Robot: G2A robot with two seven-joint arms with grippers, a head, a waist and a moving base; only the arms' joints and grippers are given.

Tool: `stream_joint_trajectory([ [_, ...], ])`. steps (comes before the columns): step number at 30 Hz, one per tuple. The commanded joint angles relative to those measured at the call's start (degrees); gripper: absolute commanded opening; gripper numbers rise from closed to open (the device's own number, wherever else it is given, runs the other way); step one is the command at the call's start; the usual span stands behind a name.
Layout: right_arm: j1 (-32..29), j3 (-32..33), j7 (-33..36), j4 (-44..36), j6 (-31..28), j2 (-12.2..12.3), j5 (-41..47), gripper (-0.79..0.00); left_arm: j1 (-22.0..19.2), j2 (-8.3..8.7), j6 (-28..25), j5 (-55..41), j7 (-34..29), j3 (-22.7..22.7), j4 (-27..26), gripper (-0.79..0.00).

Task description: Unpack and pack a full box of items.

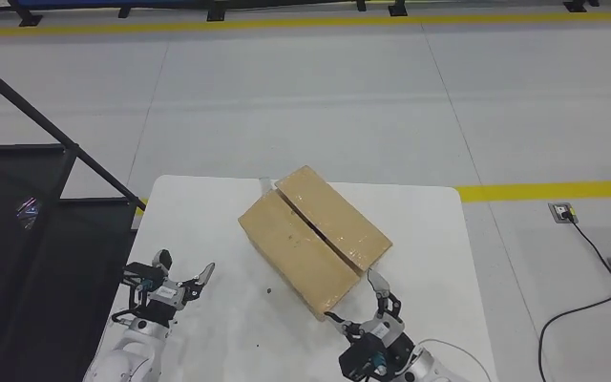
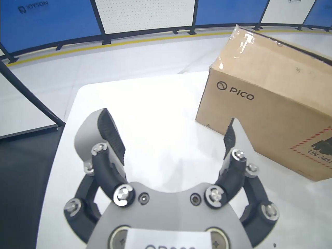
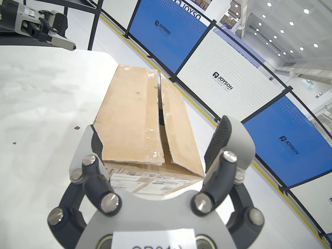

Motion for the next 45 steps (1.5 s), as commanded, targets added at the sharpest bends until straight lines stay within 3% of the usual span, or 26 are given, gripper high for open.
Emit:
stream_joint_trajectory([
  [1, 0.53, -1.49, 0.98, 0.84, -1.83, -0.07, -0.88, 0.000, 0.00, 0.00, -0.01, 0.00, 0.00, 0.00, 0.00, 0.000],
  [4, 1.71, -4.62, 4.02, 2.27, -1.22, -0.61, -1.10, 0.000, 0.09, -0.03, 0.49, 0.16, -0.10, 0.12, -0.19, 0.000],
  [12, 2.33, -12.33, 12.99, 7.61, 17.88, -2.93, -7.03, 0.000, -0.34, -0.15, 1.27, 0.31, 0.45, 0.65, -0.35, 0.000],
  [21, 4.82, -16.01, 20.11, 12.33, 27.85, -5.12, -9.32, 0.000, -1.80, -0.33, 3.02, -3.38, -0.50, -0.47, 0.51, 0.000],
  [29, 4.66, -12.74, 17.88, 12.75, 27.55, -5.29, -5.33, 0.000, -2.95, -0.31, 3.76, -3.07, -1.44, -0.89, 1.48, 0.000],
  [45, 3.20, -0.61, 11.06, 11.42, 19.09, -4.24, 6.41, 0.000, -5.63, -0.41, 4.33, -2.13, -3.14, 0.07, 3.00, 0.000],
])
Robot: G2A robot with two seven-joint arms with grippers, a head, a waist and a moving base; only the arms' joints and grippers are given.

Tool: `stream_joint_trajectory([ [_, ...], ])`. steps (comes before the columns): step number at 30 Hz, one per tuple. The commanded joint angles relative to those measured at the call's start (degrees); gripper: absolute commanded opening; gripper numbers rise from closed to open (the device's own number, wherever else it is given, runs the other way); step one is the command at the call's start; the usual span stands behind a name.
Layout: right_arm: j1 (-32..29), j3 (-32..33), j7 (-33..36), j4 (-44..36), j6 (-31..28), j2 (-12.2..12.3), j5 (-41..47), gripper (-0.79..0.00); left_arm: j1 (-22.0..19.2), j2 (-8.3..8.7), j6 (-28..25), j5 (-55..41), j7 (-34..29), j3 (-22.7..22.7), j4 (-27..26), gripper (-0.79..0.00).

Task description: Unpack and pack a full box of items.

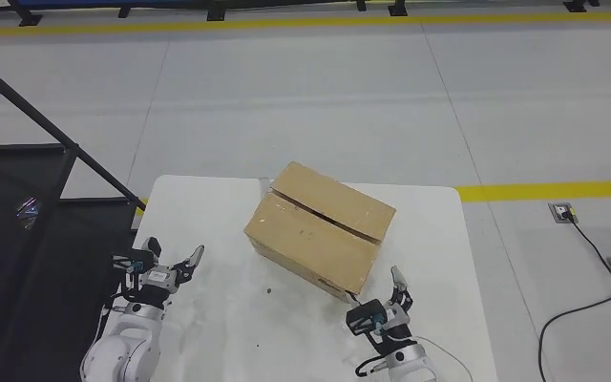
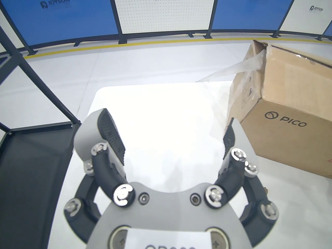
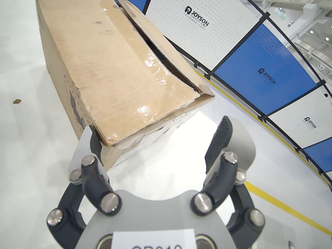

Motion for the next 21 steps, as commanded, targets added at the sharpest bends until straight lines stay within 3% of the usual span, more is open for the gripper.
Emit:
stream_joint_trajectory([
  [1, -0.08, 1.27, -0.93, -0.06, -0.59, 0.07, 1.48, 0.000, -0.57, -0.03, -0.10, 0.05, -0.46, 0.35, 0.42, 0.000],
  [4, -0.31, 2.96, -2.75, -0.39, -1.74, 0.16, 4.28, 0.000, -1.64, -0.07, 0.00, 0.30, -1.03, 0.82, 1.16, 0.000],
  [8, -2.07, 6.20, -12.93, -2.48, -9.39, 0.47, 16.66, 0.000, -3.86, -0.12, 0.07, 0.83, -2.09, 1.65, 2.72, 0.000],
  [19, -1.81, 6.14, -12.46, -2.78, -8.95, 0.42, 16.51, 0.000, -10.96, -0.27, -1.83, 4.28, -3.63, 5.26, 8.91, 0.000],
  [21, -1.11, 6.49, -12.25, -3.64, -9.39, 0.20, 20.81, 0.000, -13.52, -0.45, -2.64, 4.37, -3.63, 6.70, 11.65, 0.000],
])
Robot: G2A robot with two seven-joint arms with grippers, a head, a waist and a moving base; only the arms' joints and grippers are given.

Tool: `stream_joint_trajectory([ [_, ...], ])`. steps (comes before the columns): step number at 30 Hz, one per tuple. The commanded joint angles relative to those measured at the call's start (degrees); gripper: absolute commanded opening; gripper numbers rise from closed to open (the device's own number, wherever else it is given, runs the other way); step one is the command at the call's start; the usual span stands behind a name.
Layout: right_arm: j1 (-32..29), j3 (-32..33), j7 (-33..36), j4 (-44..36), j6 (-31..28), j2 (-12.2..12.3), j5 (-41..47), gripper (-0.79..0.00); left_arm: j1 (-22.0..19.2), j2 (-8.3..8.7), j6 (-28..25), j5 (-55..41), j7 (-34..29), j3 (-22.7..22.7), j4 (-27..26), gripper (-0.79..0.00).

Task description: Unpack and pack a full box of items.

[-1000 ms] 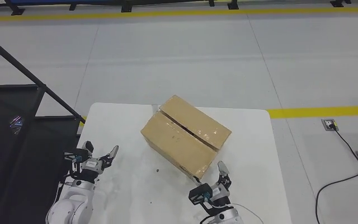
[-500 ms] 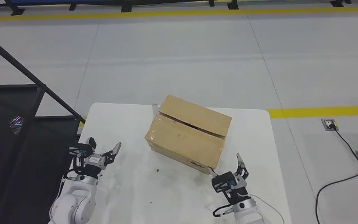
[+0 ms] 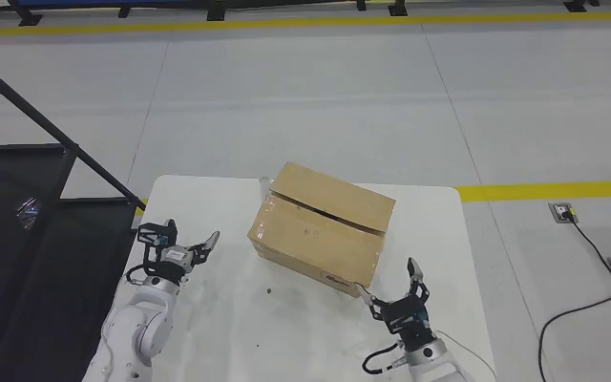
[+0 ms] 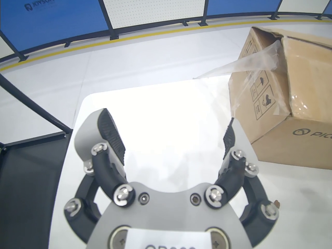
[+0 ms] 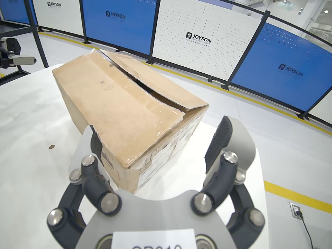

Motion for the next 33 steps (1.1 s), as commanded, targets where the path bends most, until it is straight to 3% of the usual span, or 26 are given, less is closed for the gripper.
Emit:
stream_joint_trajectory([
  [1, 0.53, 0.80, 0.31, -0.49, 0.01, -0.19, 5.04, 0.000, -2.00, -0.12, -0.90, 0.57, 0.18, 1.33, 2.14, 0.000],
  [7, 4.30, 8.02, 6.25, 1.56, -11.44, 0.03, 27.37, 0.000, -7.31, -0.60, -2.28, 4.08, 2.01, 5.62, 7.08, 0.000],
  [9, 6.96, 10.71, 12.46, 4.46, -19.83, 0.39, 38.60, 0.000, -8.84, -0.90, -1.77, 5.06, 2.89, 7.24, 8.64, 0.000],
  [11, 8.96, 12.62, 18.37, 6.99, -24.06, 0.75, 45.13, 0.000, -9.96, -1.16, -1.71, 5.10, 3.62, 8.41, 9.86, 0.000],
  [20, 8.96, 12.29, 19.12, 6.91, -23.50, 0.75, 45.13, 0.000, -10.94, -1.68, -2.29, 6.94, 6.09, 11.58, 11.86, 0.000],
  [22, 9.81, 12.56, 21.00, 7.58, -24.85, 0.83, 48.60, 0.000, -10.46, -1.71, -2.43, 7.13, 6.56, 11.87, 11.50, 0.000],
  [33, 20.30, 15.59, 46.63, 18.20, -31.09, 2.37, 73.66, 0.000, -7.11, -1.47, -3.26, 7.82, 7.81, 11.71, 8.18, 0.000],
])
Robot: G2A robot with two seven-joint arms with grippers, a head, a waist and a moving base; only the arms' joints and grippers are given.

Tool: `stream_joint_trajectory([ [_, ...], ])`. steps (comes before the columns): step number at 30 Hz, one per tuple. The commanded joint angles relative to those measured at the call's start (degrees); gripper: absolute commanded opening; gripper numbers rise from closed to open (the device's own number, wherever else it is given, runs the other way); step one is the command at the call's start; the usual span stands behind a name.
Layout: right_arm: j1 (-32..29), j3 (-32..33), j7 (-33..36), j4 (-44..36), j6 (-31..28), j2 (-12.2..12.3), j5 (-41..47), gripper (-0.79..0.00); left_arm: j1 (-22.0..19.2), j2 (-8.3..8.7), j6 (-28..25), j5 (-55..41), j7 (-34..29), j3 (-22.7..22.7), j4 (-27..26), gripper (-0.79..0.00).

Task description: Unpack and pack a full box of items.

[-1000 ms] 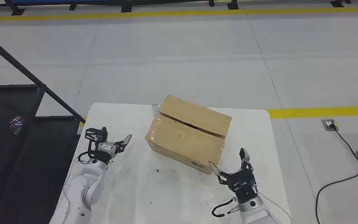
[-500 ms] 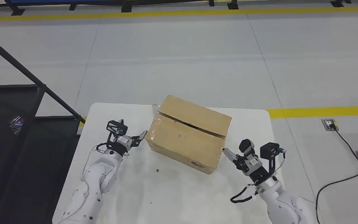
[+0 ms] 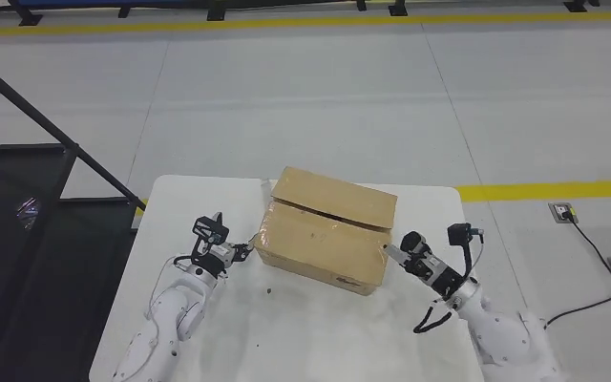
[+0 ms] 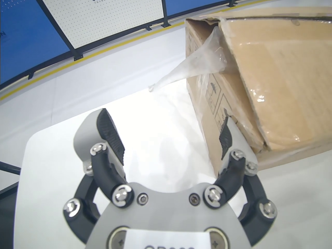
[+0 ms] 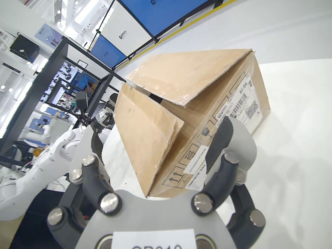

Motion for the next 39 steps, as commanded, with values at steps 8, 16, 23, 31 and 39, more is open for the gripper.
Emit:
stream_joint_trajectory([
  [8, 5.69, -0.77, 14.36, 7.19, -4.18, 0.96, 17.14, 0.000, 2.77, 0.20, -0.36, 0.75, 0.32, -0.12, -3.34, 0.000],
  [16, 7.31, 0.91, 9.68, 10.04, -3.91, 1.59, 17.36, 0.000, 5.21, 0.48, -1.46, 0.29, 1.08, -1.09, -6.17, 0.000],
  [23, 4.02, -0.15, -7.25, 3.99, 6.66, 1.18, 4.20, 0.000, 6.79, 0.70, -1.87, 0.73, 1.26, -1.70, -7.82, 0.000],
  [31, 9.41, -8.09, -15.98, 9.97, 12.72, -0.31, -0.55, 0.000, 8.63, 0.94, -2.23, 1.09, 2.13, -2.41, -8.90, 0.000],
  [39, 17.94, -14.55, -21.22, 21.45, 11.71, -2.11, -0.61, 0.000, 12.04, 1.42, -1.12, -0.39, 3.52, -5.64, -10.52, 0.000],
])
